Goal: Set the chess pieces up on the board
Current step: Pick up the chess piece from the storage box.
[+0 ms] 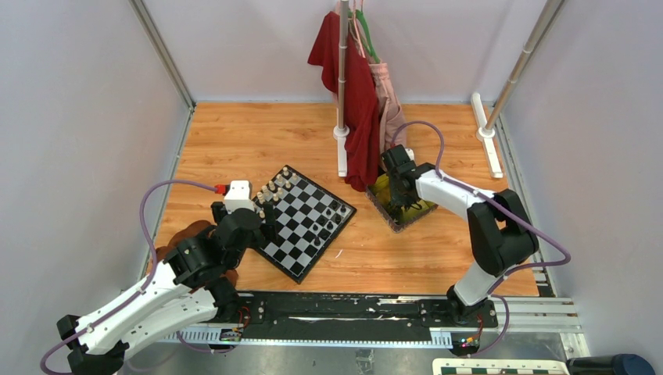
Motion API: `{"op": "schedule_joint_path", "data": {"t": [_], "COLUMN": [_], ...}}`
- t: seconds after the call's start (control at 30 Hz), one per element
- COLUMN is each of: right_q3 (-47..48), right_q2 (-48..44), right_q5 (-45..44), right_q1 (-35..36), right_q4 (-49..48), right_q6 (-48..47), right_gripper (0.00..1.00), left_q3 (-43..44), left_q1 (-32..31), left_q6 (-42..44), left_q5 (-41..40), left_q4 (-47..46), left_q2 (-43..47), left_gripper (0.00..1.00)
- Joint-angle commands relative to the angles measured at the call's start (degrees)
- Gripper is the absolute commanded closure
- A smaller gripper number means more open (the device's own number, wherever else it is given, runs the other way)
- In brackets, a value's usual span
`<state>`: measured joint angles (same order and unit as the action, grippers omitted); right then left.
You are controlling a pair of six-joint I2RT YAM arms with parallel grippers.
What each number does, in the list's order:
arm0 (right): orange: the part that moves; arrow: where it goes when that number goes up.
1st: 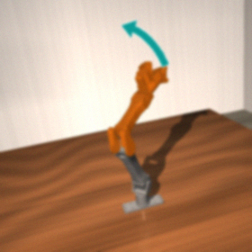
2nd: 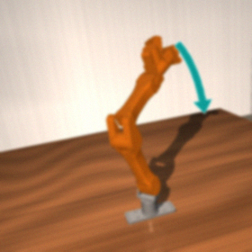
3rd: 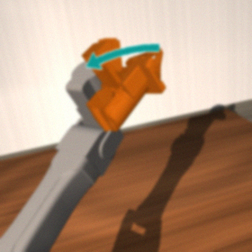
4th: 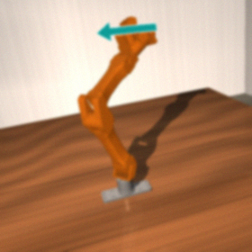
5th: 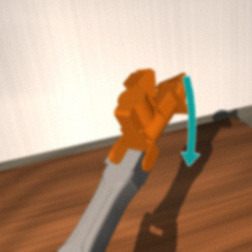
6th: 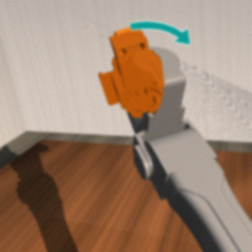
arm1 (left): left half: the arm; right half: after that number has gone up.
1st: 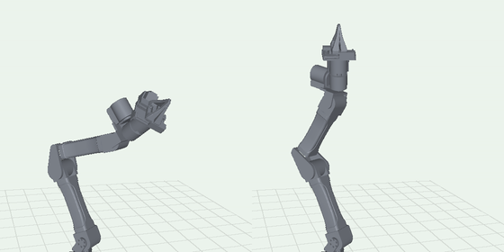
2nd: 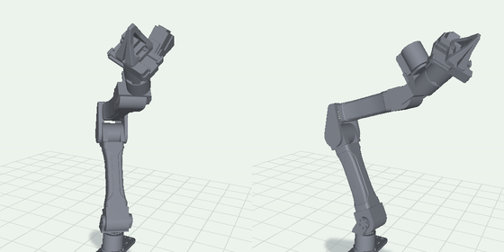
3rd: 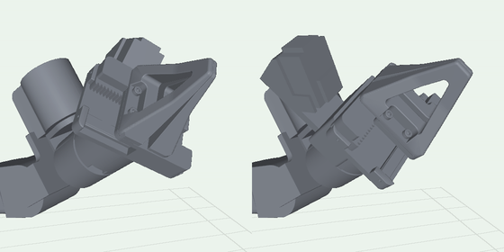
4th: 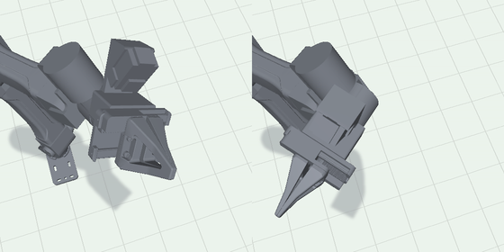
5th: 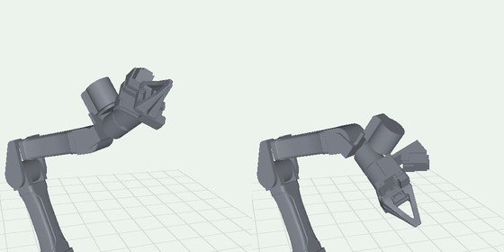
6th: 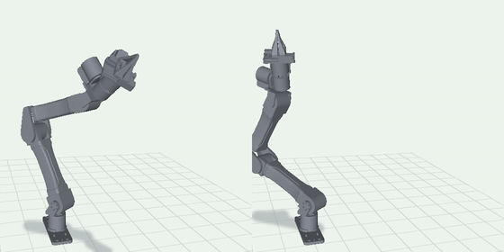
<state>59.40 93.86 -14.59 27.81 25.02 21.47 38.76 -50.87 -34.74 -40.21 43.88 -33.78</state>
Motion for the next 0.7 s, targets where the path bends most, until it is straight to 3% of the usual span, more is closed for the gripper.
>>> {"op": "schedule_joint_path", "data": {"t": [0.0,0.17,0.33,0.67], "right_q3": [0.8,0.7,0.4,0.6], "right_q2": [1.2,1.6,1.2,-2.6], "right_q5": [1.3,2.3,2.3,1.2], "right_q1": [-1.2,-1.6,-1.7,-1.6], "right_q4": [-0.1,-0.3,-0.2,1.9], "right_q6": [-0.6,-0.5,-0.4,-0.6], "right_gripper": [0.73,0.77,0.93,1.0], "left_q3": [-0.4,-0.4,-0.4,-0.4], "left_q1": [-0.7,-0.7,-0.7,-0.7], "left_q6": [-0.9,-1.0,-1.0,-1.1], "left_q5": [-1.6,-1.7,-1.6,-1.6], "left_q4": [0.3,0.4,0.5,0.6], "left_q2": [-0.4,-0.7,-0.6,0.3], "left_gripper": [0.0,0.0,0.0,0.0]}}
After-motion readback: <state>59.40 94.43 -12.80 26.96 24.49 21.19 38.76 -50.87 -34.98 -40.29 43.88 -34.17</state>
